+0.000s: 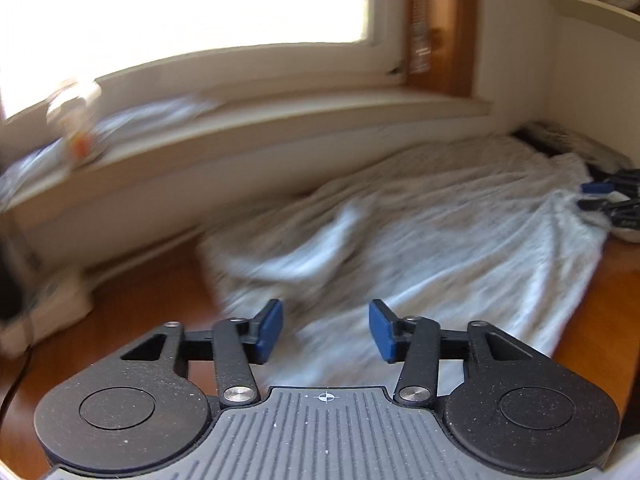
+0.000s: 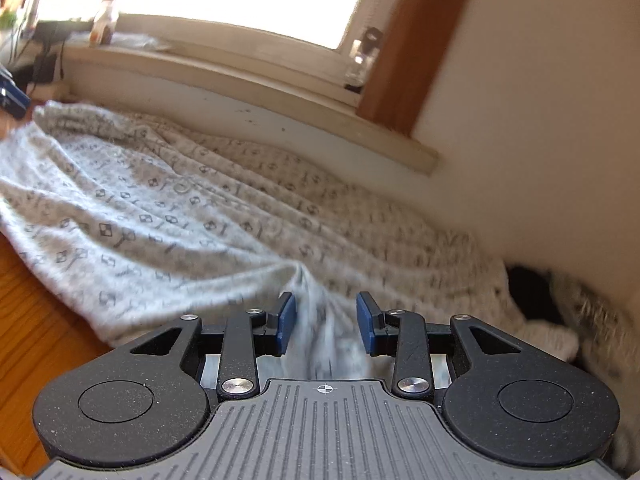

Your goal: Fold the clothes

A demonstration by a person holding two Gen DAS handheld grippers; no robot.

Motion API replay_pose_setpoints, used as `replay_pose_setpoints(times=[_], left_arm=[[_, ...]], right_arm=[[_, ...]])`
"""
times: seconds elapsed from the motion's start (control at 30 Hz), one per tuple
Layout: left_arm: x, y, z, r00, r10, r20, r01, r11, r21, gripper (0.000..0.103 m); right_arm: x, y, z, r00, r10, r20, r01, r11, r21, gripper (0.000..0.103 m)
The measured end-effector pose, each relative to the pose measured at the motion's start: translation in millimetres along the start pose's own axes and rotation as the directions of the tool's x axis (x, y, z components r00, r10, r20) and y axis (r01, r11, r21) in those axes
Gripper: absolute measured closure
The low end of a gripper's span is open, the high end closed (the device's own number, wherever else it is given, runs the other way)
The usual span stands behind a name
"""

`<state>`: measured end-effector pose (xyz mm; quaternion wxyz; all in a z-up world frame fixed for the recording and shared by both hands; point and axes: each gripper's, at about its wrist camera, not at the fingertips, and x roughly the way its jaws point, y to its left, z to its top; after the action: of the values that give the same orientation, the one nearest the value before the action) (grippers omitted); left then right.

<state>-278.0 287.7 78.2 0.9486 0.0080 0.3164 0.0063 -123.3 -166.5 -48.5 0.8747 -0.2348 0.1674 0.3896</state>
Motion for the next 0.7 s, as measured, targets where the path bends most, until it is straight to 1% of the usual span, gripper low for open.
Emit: replay_pose_setpoints(times=[0.03, 0.07, 0.1, 0.13, 0.17, 0.23, 0.3, 0.37, 0.43, 0.53, 0.6, 0.67, 0.7], left_arm=[[8, -11, 7, 1.0, -0.029, 0.006, 0.029, 0.999, 0.015, 0.049], [15, -21, 13, 0.998, -0.062, 0.017, 0.061, 0.998, 0.032, 0.044], [23, -32, 20, 0.995, -0.093, 0.026, 0.092, 0.995, 0.049, 0.035], [32, -42, 26, 0.992, -0.125, 0.034, 0.122, 0.99, 0.066, 0.032], [43, -53, 32, 0.988, -0.152, 0.037, 0.149, 0.986, 0.076, 0.031], [65, -75, 43, 0.977, -0.208, 0.043, 0.203, 0.974, 0.097, 0.031], [87, -95, 53, 0.96, -0.273, 0.057, 0.265, 0.956, 0.126, 0.03], [110, -114, 64, 0.942, -0.329, 0.067, 0.316, 0.937, 0.148, 0.03], [130, -126, 72, 0.93, -0.36, 0.07, 0.347, 0.925, 0.152, 0.029], [153, -138, 75, 0.92, -0.387, 0.053, 0.374, 0.912, 0.166, 0.029], [165, -141, 74, 0.919, -0.393, 0.03, 0.384, 0.909, 0.161, 0.028], [173, -139, 72, 0.915, -0.403, 0.01, 0.398, 0.906, 0.147, 0.028], [177, -138, 71, 0.913, -0.408, -0.001, 0.405, 0.904, 0.139, 0.028]], right_arm=[[-2, -3, -4, 1.0, 0.002, 0.003, -0.002, 1.0, 0.022, 0.067], [-4, -6, -7, 1.0, 0.003, 0.006, -0.003, 0.999, 0.043, 0.065], [-7, -8, -10, 1.0, 0.003, 0.01, -0.004, 0.998, 0.063, 0.064], [-11, -11, -13, 1.0, 0.004, 0.013, -0.005, 0.997, 0.083, 0.06], [-16, -14, -16, 1.0, 0.002, 0.016, -0.004, 0.995, 0.103, 0.056], [-28, -21, -22, 1.0, -0.001, 0.02, -0.002, 0.991, 0.132, 0.054], [-42, -28, -28, 1.0, 0.001, 0.005, -0.002, 0.99, 0.139, 0.053], [-59, -36, -34, 1.0, -0.001, -0.02, 0.004, 0.991, 0.136, 0.049], [-75, -44, -41, 0.999, -0.004, -0.045, 0.01, 0.991, 0.132, 0.045], [-101, -57, -55, 0.994, -0.043, -0.103, 0.053, 0.994, 0.096, 0.042], [-115, -64, -67, 0.988, -0.075, -0.136, 0.086, 0.994, 0.072, 0.038], [-125, -74, -80, 0.983, -0.095, -0.158, 0.109, 0.991, 0.077, 0.031], [-127, -80, -86, 0.981, -0.103, -0.166, 0.118, 0.989, 0.084, 0.029]])
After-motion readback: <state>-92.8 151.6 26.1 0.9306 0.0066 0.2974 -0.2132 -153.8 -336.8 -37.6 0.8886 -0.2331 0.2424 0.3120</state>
